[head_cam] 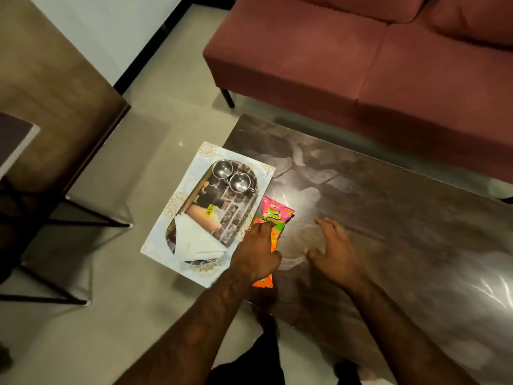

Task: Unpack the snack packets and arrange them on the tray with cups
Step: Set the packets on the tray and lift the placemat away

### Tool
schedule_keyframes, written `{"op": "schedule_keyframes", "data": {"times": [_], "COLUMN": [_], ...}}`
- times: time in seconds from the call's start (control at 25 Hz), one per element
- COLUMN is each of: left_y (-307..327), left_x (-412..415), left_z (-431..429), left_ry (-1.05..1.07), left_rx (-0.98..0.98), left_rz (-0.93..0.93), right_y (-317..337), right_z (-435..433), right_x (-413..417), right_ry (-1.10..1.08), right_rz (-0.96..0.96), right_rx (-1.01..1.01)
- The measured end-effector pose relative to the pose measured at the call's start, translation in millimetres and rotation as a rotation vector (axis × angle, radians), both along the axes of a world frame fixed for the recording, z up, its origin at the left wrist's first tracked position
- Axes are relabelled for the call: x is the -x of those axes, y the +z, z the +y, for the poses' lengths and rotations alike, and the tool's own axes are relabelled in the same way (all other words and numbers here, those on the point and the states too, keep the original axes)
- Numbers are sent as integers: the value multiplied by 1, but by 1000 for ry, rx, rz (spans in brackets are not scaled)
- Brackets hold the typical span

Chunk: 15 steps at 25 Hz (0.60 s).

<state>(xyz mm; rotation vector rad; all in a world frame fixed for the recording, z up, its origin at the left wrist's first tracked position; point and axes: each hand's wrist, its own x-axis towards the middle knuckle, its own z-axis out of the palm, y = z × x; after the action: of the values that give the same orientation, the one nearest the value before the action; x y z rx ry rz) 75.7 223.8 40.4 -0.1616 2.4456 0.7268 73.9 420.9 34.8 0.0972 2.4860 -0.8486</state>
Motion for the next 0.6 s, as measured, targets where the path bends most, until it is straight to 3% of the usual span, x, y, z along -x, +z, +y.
{"op": "schedule_keyframes", "data": {"times": [0.28, 0.44, 0.6], "left_y": [-67, -104, -133], "left_x": [-4, -12, -16], "left_z": [-59, -64, -63], "left_ry": [251, 266, 242], "left_rx": [-64, -60, 52], "left_rz": [-174, -257, -295], "right_y": [-64, -102, -128], "right_z": [-85, -104, -116], "right_x": [31, 43, 51], "right_ry": [28, 11, -167], "right_rz": [-139, -197, -201], "right_rx": [31, -4, -36]}}
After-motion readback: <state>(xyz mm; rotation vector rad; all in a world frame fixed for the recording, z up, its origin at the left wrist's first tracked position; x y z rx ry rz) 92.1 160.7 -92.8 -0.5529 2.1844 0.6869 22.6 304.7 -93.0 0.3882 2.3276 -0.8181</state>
